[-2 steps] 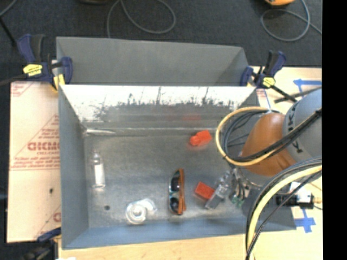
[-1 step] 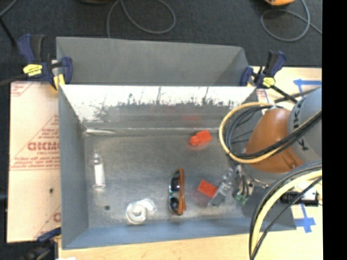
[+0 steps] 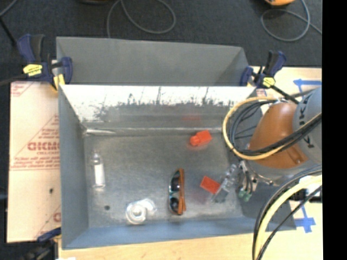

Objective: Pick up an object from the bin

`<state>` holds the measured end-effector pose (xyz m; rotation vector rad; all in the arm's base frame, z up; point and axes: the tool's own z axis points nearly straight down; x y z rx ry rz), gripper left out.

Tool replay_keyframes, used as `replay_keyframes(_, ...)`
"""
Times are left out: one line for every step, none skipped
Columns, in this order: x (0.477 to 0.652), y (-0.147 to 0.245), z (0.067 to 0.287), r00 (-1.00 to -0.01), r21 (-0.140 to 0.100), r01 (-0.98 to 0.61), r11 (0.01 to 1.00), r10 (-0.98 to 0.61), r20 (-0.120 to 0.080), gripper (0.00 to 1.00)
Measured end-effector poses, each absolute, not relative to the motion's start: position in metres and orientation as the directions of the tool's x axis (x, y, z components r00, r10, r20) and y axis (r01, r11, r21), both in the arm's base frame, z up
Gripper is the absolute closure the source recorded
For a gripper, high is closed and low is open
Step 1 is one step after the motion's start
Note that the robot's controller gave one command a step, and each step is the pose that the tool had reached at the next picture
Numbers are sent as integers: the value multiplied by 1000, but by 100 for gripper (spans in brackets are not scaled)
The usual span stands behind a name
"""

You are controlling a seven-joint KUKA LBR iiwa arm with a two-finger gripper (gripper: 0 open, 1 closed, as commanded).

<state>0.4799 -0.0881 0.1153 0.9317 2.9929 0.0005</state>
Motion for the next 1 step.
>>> replay_keyframes(481, -88, 132, -824, 4, 567, 824, 567, -9, 100)
